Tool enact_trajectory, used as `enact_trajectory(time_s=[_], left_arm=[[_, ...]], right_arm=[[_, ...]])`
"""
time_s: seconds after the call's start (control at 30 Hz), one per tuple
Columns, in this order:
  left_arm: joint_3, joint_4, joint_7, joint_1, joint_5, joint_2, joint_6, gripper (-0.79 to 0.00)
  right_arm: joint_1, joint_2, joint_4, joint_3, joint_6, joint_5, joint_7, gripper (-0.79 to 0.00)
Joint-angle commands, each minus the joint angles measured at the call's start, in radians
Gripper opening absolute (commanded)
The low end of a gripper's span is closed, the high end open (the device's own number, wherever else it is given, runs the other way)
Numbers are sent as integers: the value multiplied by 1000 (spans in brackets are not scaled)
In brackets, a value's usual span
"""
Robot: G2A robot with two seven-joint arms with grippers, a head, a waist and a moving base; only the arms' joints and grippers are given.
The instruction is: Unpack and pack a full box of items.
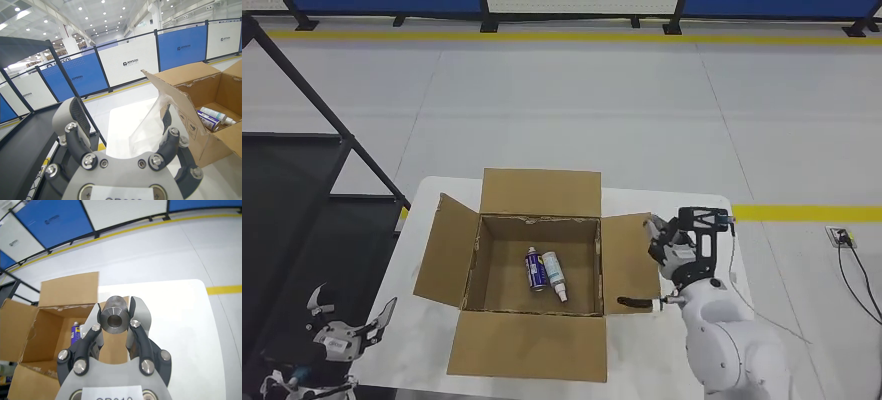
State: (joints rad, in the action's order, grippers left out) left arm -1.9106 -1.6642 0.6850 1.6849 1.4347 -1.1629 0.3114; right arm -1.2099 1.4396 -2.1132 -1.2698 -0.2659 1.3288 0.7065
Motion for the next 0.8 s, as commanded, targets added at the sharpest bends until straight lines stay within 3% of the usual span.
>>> enact_trajectory(time_s=[0.0,0.13,0.4,0.57,0.77], left_arm=[[-5,8,8,3,-8,0,4,0],[-19,25,21,8,-25,1,14,0],[-41,49,45,18,-49,1,32,0],[-44,63,50,15,-48,2,38,0],[-49,63,58,18,-49,2,48,0]], right_arm=[[20,4,17,89,21,52,25,-785],[139,25,146,250,31,120,132,-785],[502,121,633,477,-98,136,367,-785],[645,186,872,549,-173,81,410,-785],[746,251,1091,589,-203,-2,406,-785]])
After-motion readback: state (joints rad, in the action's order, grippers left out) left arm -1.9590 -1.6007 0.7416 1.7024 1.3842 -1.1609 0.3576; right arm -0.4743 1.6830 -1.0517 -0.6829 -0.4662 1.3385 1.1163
